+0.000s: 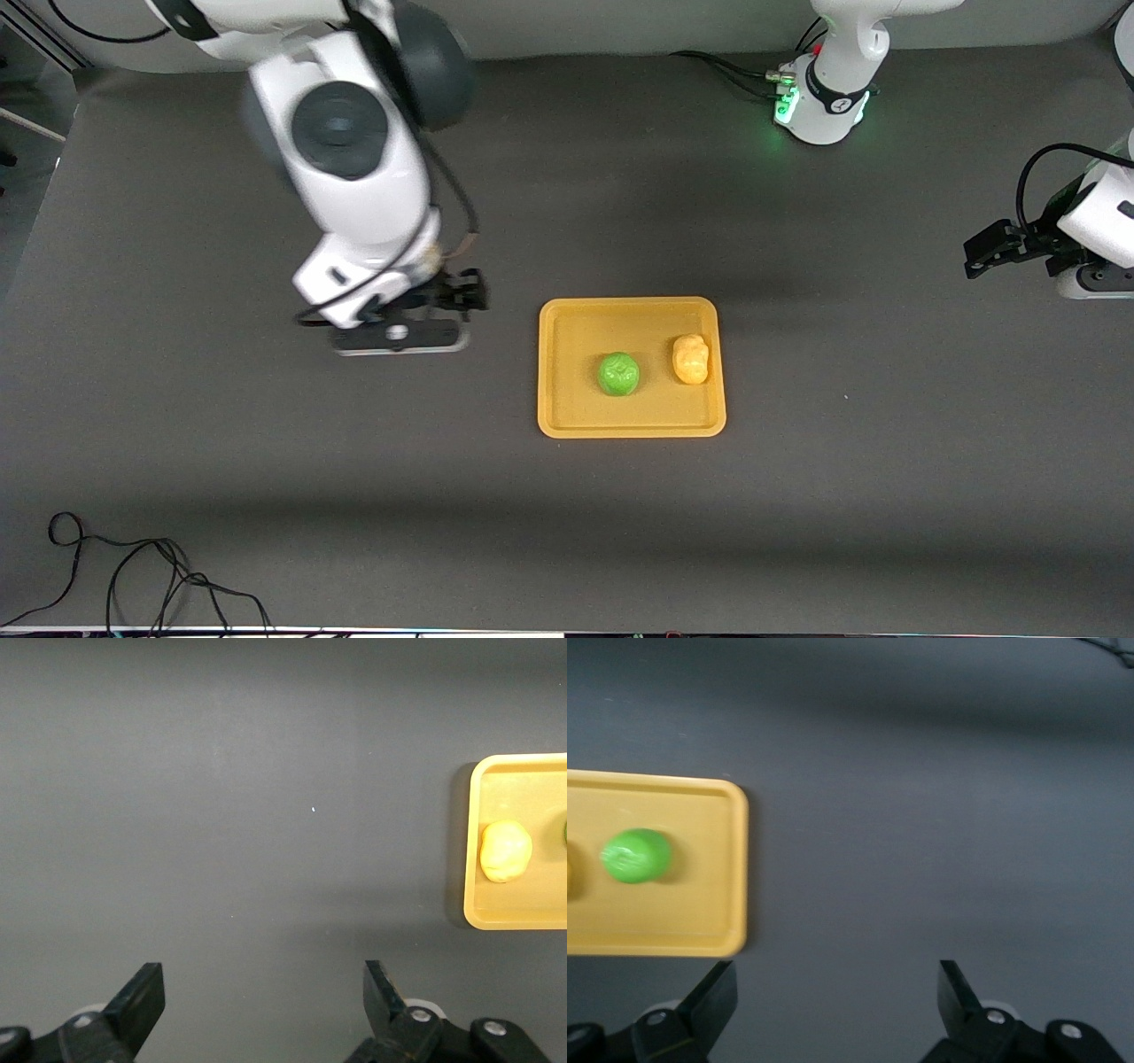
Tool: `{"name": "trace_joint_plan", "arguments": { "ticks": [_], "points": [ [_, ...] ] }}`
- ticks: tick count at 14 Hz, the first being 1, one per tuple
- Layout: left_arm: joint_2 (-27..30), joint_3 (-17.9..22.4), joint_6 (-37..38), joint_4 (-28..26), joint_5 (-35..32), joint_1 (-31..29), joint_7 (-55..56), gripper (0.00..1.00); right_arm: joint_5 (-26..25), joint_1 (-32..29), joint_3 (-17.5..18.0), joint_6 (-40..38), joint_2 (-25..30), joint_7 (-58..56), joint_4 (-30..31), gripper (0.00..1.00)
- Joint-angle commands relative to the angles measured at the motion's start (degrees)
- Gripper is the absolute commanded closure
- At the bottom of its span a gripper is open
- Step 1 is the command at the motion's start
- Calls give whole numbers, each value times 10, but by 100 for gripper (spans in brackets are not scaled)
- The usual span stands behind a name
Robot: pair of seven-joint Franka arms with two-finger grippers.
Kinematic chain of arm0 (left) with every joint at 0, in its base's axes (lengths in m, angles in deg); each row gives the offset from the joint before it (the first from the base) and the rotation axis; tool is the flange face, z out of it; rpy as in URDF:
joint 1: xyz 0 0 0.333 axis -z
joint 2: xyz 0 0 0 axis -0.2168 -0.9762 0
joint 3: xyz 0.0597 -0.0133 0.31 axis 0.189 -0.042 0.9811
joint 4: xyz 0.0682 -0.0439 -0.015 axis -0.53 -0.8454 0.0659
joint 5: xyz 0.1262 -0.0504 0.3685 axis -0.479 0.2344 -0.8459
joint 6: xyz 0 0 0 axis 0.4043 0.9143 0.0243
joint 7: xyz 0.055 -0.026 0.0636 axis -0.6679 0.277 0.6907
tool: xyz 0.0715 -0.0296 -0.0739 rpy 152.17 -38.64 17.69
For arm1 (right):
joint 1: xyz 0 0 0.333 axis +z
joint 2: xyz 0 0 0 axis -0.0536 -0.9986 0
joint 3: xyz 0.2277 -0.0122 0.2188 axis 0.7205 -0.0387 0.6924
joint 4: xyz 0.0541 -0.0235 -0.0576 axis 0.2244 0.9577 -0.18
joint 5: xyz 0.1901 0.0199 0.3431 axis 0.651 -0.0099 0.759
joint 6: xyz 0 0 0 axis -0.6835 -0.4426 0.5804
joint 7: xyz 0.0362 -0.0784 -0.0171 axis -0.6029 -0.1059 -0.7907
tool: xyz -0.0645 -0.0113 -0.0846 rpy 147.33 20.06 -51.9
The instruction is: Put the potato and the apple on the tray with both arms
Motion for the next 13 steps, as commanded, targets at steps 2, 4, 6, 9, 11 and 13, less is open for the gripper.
{"name": "trace_joint_plan", "arguments": {
  "ticks": [2,4,6,9,11,13],
  "points": [
    [3,4,7,3,-6,2,-8,0,6,-86,11,34,155,-107,187,0],
    [3,4,7,3,-6,2,-8,0,14,-128,13,49,201,-143,239,0],
    [3,4,6,3,-6,2,-8,0,18,-176,16,70,240,-185,290,0],
    [3,4,6,3,-6,2,-8,0,27,-236,18,87,269,-242,331,0],
    [3,4,6,3,-6,2,-9,0,27,-268,17,86,269,-255,330,0],
    [3,4,7,3,-6,2,-9,0,26,-271,4,82,269,-258,328,0]
  ]
}}
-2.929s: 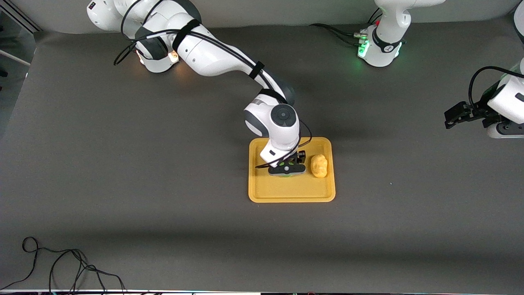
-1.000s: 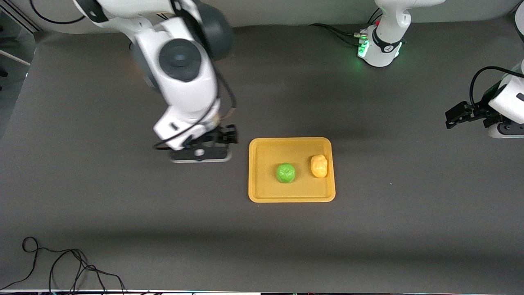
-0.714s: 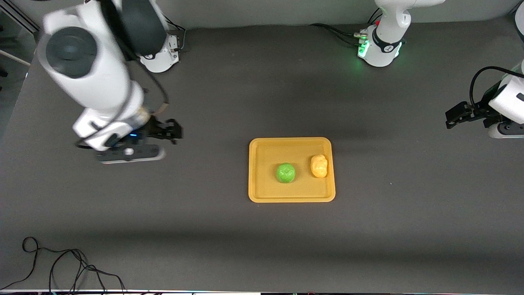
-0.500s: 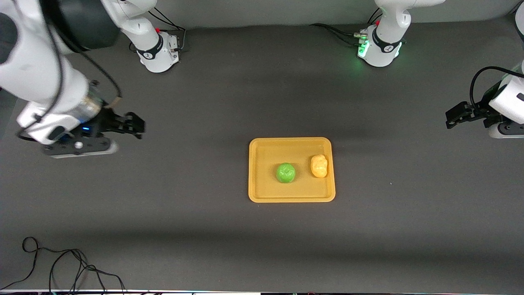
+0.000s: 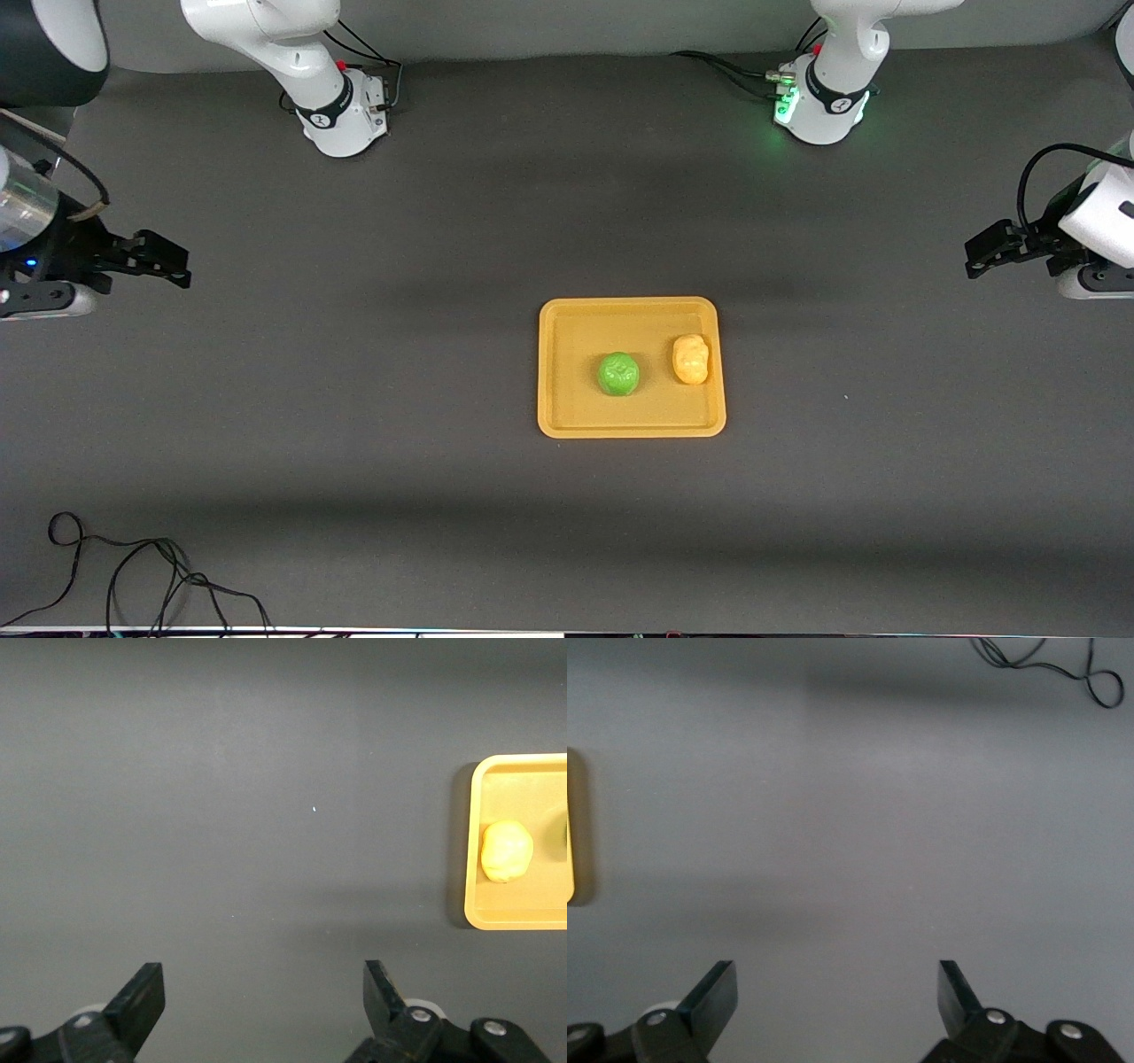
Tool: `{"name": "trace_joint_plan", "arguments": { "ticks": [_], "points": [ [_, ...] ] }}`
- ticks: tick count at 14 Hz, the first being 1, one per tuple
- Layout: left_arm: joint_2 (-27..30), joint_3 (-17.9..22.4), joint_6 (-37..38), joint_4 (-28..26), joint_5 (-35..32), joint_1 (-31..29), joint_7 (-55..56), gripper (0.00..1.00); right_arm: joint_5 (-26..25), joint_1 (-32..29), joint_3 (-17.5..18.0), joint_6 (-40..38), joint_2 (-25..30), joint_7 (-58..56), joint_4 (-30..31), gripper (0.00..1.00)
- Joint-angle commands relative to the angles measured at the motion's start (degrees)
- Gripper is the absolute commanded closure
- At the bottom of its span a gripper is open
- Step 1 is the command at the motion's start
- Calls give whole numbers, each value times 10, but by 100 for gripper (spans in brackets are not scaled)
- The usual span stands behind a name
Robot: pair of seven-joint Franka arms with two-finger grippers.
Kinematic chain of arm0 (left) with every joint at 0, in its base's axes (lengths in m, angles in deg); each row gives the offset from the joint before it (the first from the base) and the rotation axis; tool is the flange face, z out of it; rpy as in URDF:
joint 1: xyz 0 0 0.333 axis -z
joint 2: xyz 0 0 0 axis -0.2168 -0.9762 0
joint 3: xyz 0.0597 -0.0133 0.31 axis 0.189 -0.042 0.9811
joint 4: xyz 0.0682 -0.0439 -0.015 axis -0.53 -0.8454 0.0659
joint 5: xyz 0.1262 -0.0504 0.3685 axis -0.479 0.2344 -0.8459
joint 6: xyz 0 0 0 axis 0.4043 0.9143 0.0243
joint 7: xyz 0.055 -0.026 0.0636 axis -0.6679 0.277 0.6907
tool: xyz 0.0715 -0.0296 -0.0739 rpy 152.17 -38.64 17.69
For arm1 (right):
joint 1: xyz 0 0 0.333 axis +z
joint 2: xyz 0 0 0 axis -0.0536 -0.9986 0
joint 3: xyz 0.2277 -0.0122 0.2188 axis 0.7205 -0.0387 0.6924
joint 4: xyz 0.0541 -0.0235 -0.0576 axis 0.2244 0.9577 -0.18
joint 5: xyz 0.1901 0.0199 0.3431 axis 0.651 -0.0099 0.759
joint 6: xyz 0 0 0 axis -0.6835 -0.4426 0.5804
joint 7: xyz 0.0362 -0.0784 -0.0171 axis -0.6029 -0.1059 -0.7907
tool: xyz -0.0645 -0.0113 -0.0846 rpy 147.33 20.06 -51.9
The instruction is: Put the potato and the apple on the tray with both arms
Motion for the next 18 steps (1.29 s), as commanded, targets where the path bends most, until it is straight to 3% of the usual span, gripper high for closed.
{"name": "trace_joint_plan", "arguments": {
  "ticks": [1,4,9,13,18],
  "points": [
    [3,4,7,3,-5,2,-9,0,11,-5,-18,6,17,-12,18,0],
    [3,4,7,2,-5,2,-9,0,12,-5,-37,4,18,-12,18,0],
    [3,4,7,2,-6,2,-9,0,14,-1,-38,-28,19,-3,11,0],
    [3,4,7,2,-6,3,-9,0,62,-3,-48,-51,20,-3,10,0],
    [3,4,7,2,-5,3,-9,0,64,-2,-48,-52,20,-4,4,0]
  ]
}}
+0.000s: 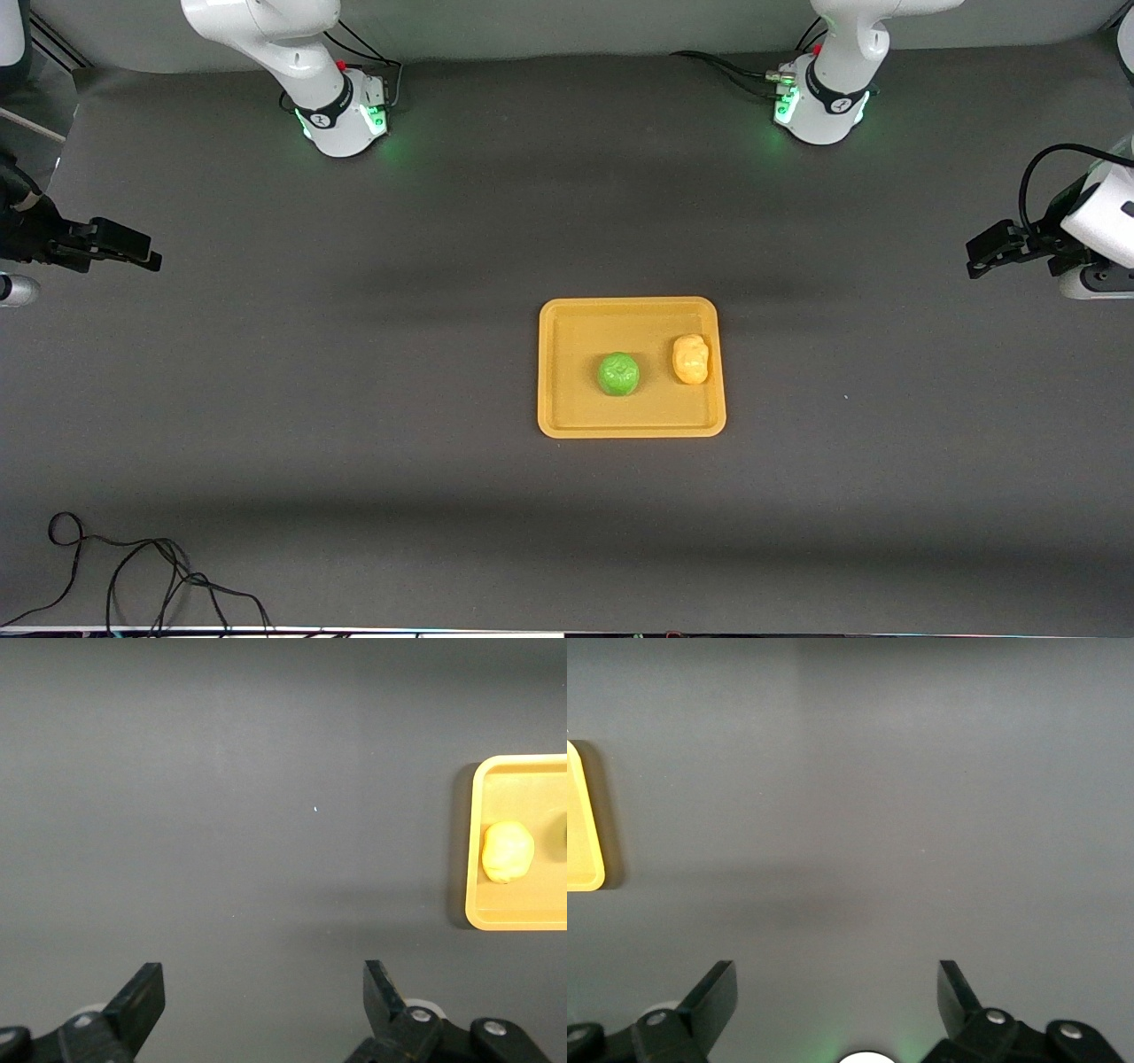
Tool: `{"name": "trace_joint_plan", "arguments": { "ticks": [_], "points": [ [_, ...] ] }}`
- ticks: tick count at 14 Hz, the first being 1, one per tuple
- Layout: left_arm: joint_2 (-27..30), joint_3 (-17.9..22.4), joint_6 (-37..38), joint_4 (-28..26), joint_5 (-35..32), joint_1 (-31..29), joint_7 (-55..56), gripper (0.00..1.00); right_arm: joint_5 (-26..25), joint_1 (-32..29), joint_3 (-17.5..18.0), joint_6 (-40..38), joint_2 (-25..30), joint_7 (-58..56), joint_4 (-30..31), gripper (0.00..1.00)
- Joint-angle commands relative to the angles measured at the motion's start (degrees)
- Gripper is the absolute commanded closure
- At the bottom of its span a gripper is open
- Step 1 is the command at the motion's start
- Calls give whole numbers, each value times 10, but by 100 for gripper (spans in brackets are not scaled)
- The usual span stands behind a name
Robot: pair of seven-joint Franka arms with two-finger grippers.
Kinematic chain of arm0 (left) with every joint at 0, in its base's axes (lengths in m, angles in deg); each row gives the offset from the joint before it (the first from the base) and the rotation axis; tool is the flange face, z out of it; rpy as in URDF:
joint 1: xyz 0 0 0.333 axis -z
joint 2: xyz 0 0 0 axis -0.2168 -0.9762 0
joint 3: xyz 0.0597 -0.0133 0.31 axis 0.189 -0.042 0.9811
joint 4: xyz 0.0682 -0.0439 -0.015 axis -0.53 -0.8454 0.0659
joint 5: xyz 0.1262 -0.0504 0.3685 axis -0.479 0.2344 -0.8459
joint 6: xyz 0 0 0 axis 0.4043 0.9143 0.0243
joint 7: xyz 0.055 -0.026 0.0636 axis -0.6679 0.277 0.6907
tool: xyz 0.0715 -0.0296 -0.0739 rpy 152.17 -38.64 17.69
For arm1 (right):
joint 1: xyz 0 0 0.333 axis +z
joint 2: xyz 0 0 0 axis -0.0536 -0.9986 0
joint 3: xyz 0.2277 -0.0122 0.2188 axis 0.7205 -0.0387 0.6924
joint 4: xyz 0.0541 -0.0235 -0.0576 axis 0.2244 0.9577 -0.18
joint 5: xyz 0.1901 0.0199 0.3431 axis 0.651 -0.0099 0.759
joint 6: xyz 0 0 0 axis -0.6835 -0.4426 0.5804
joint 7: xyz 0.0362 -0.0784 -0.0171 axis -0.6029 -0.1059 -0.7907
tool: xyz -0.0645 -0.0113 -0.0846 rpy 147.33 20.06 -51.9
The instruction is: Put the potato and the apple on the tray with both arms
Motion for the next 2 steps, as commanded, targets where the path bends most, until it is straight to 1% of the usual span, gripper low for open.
{"name": "trace_joint_plan", "arguments": {
  "ticks": [1,2],
  "points": [
    [3,2,7,2,-5,3,-9,0,10,2,-3,-4,10,-4,0,0],
    [3,2,7,2,-5,3,-9,0,10,2,-3,-5,9,-3,-2,0]
  ]
}}
